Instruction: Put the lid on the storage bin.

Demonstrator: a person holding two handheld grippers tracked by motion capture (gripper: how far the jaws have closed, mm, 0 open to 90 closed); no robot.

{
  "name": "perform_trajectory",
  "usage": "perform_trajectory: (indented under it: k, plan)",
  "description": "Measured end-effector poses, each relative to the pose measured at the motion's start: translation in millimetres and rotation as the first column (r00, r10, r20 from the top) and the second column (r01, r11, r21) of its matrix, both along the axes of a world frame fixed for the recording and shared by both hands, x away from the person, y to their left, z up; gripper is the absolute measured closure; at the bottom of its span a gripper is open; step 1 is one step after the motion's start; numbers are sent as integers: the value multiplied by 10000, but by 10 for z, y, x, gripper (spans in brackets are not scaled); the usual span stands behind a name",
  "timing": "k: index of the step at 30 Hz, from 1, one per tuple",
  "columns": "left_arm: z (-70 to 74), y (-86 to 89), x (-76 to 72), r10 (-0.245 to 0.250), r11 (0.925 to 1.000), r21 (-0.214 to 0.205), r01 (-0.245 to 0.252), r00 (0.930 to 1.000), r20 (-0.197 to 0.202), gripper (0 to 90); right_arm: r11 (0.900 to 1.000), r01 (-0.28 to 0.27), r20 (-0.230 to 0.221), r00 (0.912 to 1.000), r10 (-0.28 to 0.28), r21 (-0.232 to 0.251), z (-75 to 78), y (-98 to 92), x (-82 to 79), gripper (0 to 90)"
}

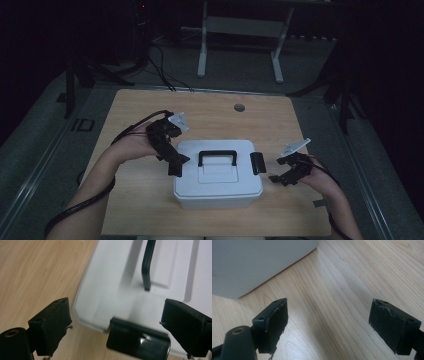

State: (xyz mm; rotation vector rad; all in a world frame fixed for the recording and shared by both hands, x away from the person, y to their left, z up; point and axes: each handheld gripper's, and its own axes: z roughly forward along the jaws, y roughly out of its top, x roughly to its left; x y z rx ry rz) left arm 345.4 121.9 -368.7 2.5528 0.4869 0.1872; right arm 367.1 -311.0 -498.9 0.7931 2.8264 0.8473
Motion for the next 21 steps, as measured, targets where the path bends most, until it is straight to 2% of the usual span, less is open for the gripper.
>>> perform_trajectory:
  k: [9, 13, 18, 21]
  plan:
    - [-81, 305, -67, 541, 9981, -290, -542, 9985, -40, 90, 10000, 44, 3, 10000, -44, 2, -9, 10, -3, 156]
    - [-122, 402, -91, 671, 9976, -143, -670, 9977, 7, 87, 10000, 58, 15, 10000, -58, 23, -13, 12, -4, 156]
    - [-186, 517, -121, 879, 9958, -232, -881, 9961, -100, 86, 9999, 95, -30, 10000, -95, 31, -33, 11, -10, 156]
    - [-215, 606, -138, 946, 9942, -485, -956, 9953, -216, 86, 9999, 102, -29, 9999, -102, 48, -45, 5, -8, 156]
